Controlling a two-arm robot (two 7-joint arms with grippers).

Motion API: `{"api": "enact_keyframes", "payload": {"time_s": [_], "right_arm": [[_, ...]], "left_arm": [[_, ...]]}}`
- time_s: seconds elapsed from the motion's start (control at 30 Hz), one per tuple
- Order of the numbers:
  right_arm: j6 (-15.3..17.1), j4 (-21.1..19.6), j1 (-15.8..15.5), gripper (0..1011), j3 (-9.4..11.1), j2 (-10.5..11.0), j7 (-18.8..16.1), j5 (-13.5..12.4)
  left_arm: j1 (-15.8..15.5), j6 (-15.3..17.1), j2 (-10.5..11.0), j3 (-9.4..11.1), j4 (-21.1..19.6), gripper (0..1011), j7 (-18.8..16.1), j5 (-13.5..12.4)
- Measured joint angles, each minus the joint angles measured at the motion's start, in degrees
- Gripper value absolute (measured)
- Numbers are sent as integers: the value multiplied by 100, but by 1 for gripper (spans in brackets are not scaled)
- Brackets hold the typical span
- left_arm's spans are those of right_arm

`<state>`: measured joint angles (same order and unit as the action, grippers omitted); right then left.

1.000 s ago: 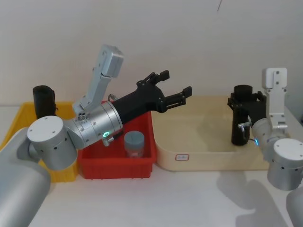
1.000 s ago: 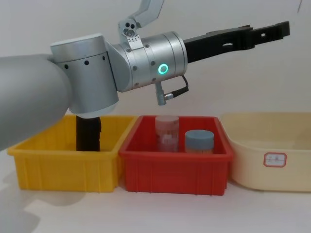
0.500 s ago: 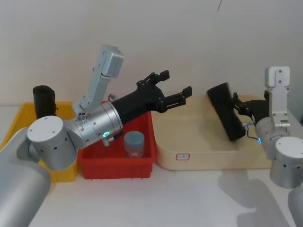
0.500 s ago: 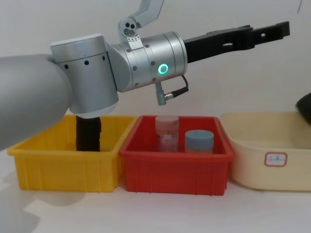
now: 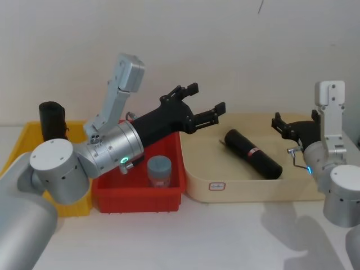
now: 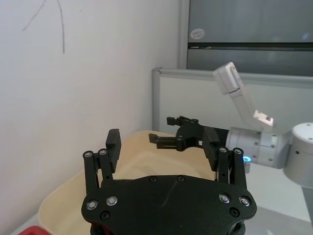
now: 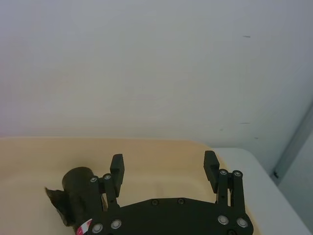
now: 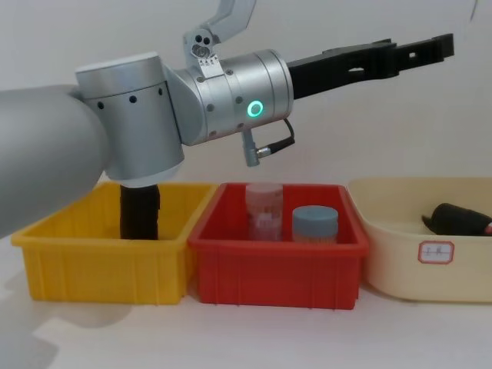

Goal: Pick up the garbage bag with the one hand and transfer it to the other hand.

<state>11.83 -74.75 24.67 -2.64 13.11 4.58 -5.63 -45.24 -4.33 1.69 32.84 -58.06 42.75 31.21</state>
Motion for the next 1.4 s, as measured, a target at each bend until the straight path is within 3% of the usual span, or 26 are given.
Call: {"api": "enact_keyframes", "payload": {"time_s": [0.37, 0.67, 0.9, 1.4], "right_arm": [[240, -609, -438, 1000, -24, 60, -510, -232], [455, -1248, -920, 1000, -157, 96, -993, -410], [557, -1685, -1246, 1001, -310, 82, -1233, -500], [583, -2010, -1467, 1001, -566, 48, -1464, -571]], "left_arm": [[329, 77, 314, -59, -692, 1002, -620, -218], [694, 207, 610, -189, -1361, 1001, -1224, -445], [1128, 353, 894, -374, -2046, 1001, -1802, -660], [2162, 635, 1349, -852, -3288, 1001, -2908, -1042]]}}
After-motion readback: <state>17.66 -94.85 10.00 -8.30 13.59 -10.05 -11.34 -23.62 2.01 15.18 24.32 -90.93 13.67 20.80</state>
